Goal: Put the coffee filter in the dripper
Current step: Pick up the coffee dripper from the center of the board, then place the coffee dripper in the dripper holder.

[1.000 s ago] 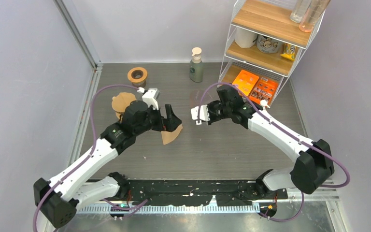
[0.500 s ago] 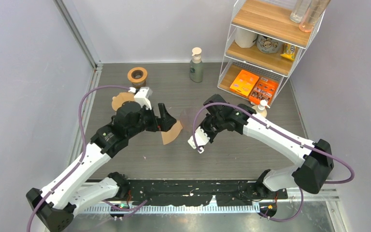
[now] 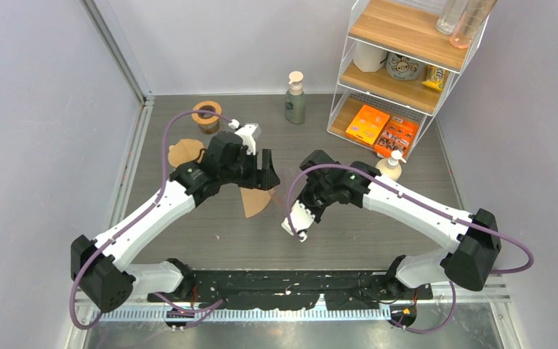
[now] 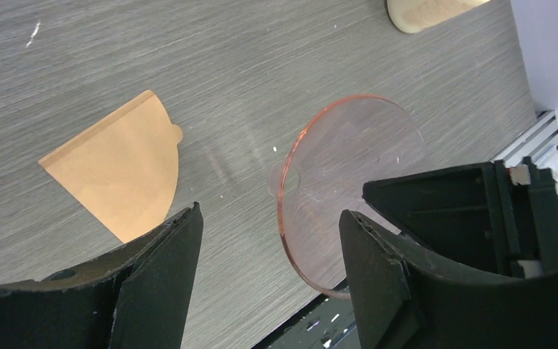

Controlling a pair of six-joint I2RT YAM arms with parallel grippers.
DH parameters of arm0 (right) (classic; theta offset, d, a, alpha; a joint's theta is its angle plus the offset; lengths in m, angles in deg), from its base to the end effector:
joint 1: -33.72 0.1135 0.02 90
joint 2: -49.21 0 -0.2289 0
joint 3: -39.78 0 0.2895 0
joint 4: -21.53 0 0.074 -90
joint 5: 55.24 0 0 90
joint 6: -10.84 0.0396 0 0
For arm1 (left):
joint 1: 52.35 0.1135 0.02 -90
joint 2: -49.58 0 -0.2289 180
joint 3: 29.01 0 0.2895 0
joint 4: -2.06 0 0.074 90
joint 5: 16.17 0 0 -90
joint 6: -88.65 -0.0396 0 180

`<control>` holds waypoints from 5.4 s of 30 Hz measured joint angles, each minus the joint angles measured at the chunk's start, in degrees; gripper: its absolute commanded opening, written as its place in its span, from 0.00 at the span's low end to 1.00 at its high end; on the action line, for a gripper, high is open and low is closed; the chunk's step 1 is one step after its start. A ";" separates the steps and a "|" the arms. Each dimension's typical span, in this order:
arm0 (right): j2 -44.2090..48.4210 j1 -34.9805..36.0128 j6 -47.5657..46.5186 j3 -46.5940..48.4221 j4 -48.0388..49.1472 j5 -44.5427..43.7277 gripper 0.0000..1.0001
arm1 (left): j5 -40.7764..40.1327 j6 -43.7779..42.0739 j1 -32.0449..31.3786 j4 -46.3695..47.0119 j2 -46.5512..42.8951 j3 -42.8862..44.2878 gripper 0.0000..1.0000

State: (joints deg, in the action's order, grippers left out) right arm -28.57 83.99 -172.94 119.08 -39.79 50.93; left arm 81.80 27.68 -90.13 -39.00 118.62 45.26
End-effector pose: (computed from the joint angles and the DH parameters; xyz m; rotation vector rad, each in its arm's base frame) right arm 0.1943 0.2511 0.2481 -2.4559 0.6940 0.0814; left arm 0.2481 -0.1993 0.2874 0.2578 2.2931 -0.7834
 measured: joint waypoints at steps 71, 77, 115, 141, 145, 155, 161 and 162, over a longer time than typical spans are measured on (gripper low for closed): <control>20.20 -15.13 95.54 -18.40 51.67 -28.02 0.95 | -0.79 -4.02 33.03 -3.98 17.62 28.70 0.00; 17.94 -15.13 97.15 -19.23 50.12 -26.05 0.95 | 0.94 -4.11 36.79 -6.78 28.46 41.16 0.00; 14.40 -15.13 94.36 -19.23 45.77 -27.91 0.95 | 3.19 -4.98 41.62 -16.17 44.52 55.45 0.00; 15.65 -15.13 94.31 -20.11 45.86 -27.87 0.95 | 3.67 1.53 41.66 -9.03 41.44 44.92 0.00; 15.02 -15.13 94.31 -19.98 45.83 -27.28 0.95 | 5.03 3.67 41.68 -8.94 41.70 44.61 0.00; 7.17 -15.13 96.74 -12.76 44.26 -24.41 0.97 | 6.25 8.20 41.94 -12.41 45.07 48.46 0.00; -3.02 -13.90 100.04 0.11 43.47 -23.06 0.98 | 5.55 8.44 41.99 -12.55 45.11 48.48 0.00; -4.83 -13.49 100.74 2.32 43.71 -22.99 0.99 | 5.57 8.35 41.97 -12.55 45.11 48.48 0.00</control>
State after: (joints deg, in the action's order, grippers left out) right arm -33.40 70.50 -72.20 121.39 3.92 27.93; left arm 87.37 36.03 -48.16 -51.55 163.73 93.73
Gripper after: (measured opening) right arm 0.972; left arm 0.053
